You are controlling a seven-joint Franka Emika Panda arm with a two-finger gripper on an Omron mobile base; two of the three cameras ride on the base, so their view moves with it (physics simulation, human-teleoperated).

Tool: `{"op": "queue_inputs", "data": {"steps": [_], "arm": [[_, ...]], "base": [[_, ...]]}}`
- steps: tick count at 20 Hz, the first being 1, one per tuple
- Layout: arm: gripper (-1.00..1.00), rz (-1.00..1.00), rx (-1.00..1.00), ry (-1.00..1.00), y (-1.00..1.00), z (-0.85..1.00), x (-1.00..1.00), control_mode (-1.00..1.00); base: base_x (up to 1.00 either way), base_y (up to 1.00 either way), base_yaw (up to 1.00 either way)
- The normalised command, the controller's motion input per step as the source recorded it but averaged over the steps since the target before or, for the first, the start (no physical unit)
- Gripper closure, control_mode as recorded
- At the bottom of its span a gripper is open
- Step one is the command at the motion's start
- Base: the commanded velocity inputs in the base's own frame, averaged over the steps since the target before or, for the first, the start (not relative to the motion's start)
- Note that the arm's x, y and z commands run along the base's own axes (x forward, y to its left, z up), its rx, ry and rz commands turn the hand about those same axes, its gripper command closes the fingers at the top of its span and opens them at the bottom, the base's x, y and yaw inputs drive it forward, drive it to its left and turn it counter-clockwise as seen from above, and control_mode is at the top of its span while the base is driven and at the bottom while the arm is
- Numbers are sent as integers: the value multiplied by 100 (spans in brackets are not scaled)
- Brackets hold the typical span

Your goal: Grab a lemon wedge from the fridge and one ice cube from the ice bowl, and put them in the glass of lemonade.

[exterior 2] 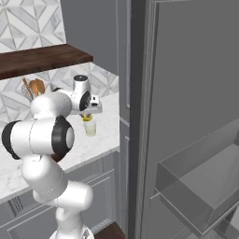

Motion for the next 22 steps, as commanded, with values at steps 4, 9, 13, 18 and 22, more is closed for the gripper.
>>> {"op": "queue_inputs", "data": {"steps": [4,9,13,18,22], "arm": [[100,0,0,0,0,-1,18,-100],[100,0,0,0,0,0,30,-100],[100,0,0,0,0,0,21,-100],[100,0,0,0,0,0,12,-100],[100,0,-3,6,6,-11,23,-100]], "base": [[0,0,0],[0,0,0],[0,0,0],[0,0,0],[0,0,0]]}}
